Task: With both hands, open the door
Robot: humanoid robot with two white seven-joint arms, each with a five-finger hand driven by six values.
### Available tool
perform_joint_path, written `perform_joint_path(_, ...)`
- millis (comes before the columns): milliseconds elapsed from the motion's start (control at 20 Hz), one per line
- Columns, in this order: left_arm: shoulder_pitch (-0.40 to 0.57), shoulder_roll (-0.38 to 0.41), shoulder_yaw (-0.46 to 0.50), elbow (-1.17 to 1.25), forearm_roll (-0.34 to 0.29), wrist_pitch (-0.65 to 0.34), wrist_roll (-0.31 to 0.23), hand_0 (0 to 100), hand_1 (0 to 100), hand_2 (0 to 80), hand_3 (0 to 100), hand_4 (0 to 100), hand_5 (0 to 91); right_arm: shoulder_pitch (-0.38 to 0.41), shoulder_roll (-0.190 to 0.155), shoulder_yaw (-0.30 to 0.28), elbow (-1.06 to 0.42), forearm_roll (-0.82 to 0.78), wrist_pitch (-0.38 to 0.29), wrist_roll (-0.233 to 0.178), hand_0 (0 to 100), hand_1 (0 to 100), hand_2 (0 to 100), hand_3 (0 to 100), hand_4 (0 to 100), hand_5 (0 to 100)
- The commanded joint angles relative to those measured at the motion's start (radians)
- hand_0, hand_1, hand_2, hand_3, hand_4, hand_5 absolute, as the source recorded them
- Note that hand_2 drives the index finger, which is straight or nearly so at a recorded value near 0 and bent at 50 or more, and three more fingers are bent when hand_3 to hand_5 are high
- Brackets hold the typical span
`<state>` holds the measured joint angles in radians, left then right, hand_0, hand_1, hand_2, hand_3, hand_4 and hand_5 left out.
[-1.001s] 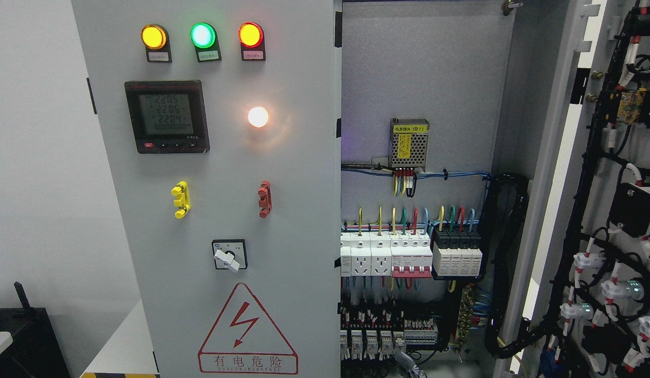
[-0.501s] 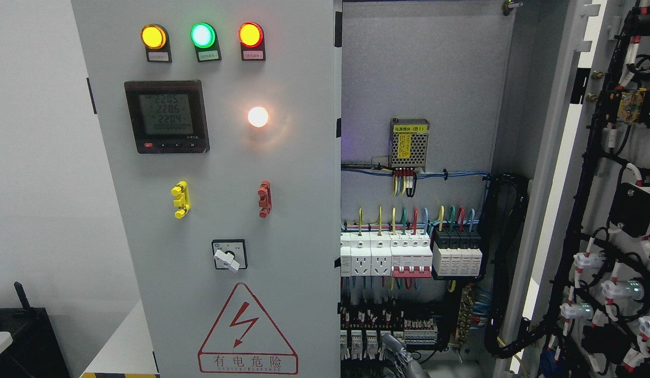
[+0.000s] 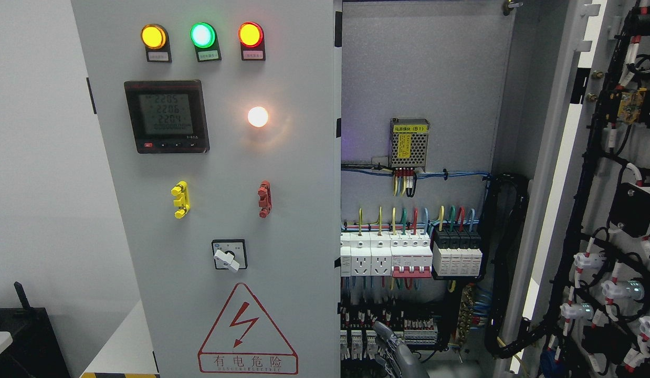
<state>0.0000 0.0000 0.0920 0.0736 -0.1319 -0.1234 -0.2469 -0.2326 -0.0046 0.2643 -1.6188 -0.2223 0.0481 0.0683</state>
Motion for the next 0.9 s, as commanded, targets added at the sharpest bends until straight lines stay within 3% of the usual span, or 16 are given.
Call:
perform_joint_path(0, 0.008, 0.008, 0.000, 0.000, 0.000, 0.001, 0.000, 0, 0, 0.0, 0, 4, 0.0, -0.076, -0.020, 0.006, 0.103, 0.000, 0.006, 0.001, 0, 0, 0, 0, 0, 0)
perform_joint_path(451, 0.008, 0.008, 0.000, 0.000, 0.000, 0.001, 0.000, 0, 0, 0.0, 0, 4, 0.0, -0.119, -0.020, 0.042, 0.158, -0.011, 0.006, 0.002, 0, 0, 0, 0, 0, 0)
perform_joint_path(851, 0.008, 0.008, 0.000, 0.000, 0.000, 0.001, 0.000, 0, 0, 0.0, 0, 4, 0.0, -0.152, -0.022, 0.039, 0.200, -0.055, 0.006, 0.004, 0, 0, 0, 0, 0, 0)
